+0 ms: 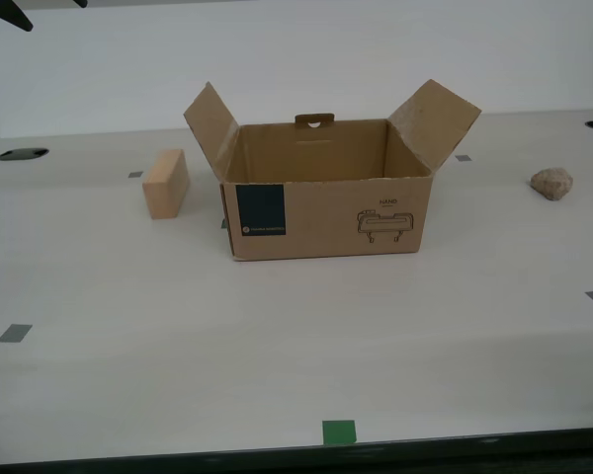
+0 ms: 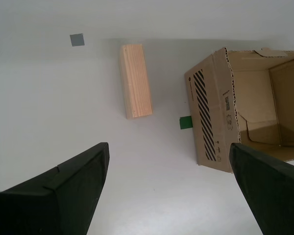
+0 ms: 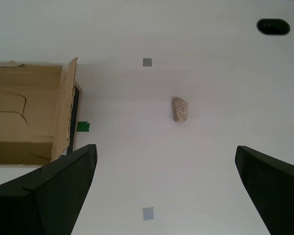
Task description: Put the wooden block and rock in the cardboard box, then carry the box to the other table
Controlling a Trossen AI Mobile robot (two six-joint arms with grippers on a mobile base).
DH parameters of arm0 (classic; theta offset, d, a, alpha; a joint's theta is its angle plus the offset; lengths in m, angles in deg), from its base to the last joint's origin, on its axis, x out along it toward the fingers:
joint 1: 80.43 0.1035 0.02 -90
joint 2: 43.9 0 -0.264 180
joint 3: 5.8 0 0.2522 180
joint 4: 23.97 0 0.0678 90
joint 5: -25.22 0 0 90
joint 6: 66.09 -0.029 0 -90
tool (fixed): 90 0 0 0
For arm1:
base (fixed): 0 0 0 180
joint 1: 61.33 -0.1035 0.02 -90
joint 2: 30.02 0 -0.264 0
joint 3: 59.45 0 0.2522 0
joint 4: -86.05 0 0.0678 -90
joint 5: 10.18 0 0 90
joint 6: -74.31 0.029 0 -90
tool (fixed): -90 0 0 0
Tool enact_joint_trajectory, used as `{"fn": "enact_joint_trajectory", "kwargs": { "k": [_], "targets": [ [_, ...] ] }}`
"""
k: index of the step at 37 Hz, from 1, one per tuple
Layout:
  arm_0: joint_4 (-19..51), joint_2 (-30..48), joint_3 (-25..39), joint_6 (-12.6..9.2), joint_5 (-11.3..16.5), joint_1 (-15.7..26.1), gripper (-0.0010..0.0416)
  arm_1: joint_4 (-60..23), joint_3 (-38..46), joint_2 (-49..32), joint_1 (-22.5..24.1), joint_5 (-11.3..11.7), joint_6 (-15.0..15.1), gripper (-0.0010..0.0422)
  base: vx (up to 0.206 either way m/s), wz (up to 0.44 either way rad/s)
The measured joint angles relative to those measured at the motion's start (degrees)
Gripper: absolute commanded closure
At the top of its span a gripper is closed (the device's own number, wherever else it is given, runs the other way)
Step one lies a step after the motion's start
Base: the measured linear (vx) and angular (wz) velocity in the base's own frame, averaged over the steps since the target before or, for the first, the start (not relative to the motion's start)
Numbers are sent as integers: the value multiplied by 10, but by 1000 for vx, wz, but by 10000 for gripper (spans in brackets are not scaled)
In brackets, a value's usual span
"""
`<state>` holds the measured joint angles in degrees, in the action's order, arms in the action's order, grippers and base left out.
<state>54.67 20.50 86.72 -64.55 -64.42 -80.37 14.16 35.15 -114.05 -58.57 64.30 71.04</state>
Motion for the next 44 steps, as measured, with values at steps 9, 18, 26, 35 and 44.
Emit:
{"fn": "enact_joint_trajectory", "kwargs": {
  "k": [9, 18, 26, 35, 44],
  "targets": [
    [-1, 0, 0, 0, 0, 0, 12, 4, 0, 0, 0, 16, -22, 78, 0, 0],
    [-1, 0, 0, 0, 0, 0, 12, 9, -1, 0, 0, 19, -35, 78, 0, 0],
    [-1, 0, 0, 0, 0, 0, 12, 9, -3, -1, 3, 52, -35, 78, 0, 0],
    [-2, 0, 0, 0, 0, 0, 12, 17, -5, -1, 6, 64, -37, 78, 0, 0],
    [-2, 0, 0, 0, 0, 0, 12, 36, -16, -1, 28, 65, -52, 78, 0, 0]
  ]
}}
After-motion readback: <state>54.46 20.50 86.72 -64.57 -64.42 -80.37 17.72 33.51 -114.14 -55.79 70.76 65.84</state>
